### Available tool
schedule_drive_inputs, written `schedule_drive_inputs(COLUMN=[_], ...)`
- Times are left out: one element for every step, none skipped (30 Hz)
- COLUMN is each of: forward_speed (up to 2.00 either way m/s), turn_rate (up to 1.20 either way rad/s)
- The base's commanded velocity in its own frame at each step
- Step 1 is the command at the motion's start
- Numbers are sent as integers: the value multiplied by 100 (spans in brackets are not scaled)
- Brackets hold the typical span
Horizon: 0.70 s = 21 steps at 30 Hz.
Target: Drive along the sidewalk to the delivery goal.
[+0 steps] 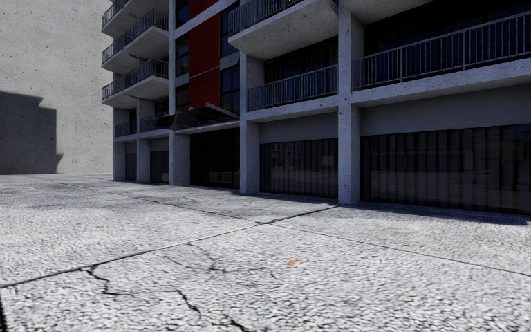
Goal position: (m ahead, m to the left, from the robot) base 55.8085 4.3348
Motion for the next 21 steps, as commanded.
schedule_drive_inputs(forward_speed=[0, 0, 0, 0, 0, 0, 0, 0, 0, 0, 0, 0, 0, 0, 0, 0, 0, 0, 0, 0, 0], turn_rate=[0, 0, 0, 0, 0, 0, 0, 0, 0, 0, 0, 0, 0, 0, 0, 0, 0, 0, 0, 0, 0])
